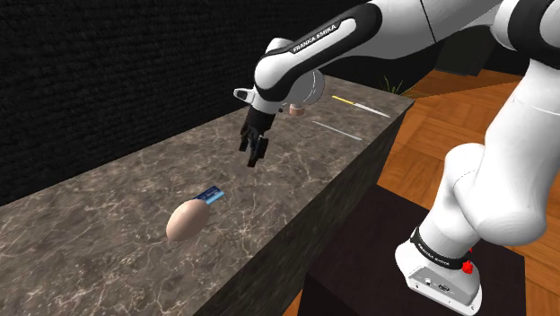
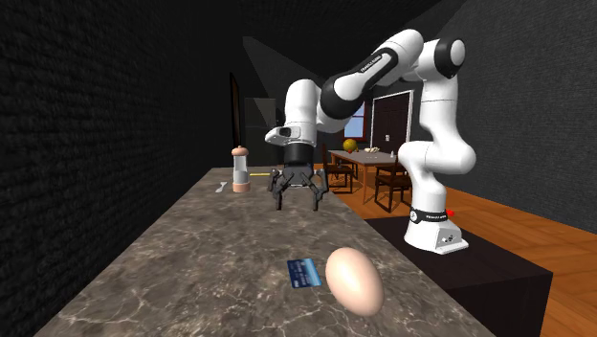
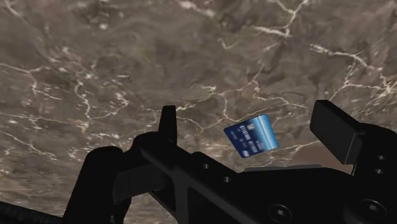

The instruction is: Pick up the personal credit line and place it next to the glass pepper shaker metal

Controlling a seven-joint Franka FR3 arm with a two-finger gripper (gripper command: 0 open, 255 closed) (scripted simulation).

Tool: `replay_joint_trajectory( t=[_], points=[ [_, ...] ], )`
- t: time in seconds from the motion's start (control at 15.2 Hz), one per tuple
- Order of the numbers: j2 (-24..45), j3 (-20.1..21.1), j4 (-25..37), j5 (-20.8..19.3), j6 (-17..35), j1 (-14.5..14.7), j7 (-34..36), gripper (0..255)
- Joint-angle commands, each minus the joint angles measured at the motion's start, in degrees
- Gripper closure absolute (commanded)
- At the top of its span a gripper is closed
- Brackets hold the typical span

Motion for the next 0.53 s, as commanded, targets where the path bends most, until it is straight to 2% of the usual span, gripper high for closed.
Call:
replay_joint_trajectory(
  t=[0.0, 0.46],
  points=[
    [3.0, 0.9, 2.6, 3.7, -0.1, 0.8, -5.7, 0],
    [11.8, 5.5, 11.3, 13.0, -1.9, 2.0, -21.9, 0]
  ],
)
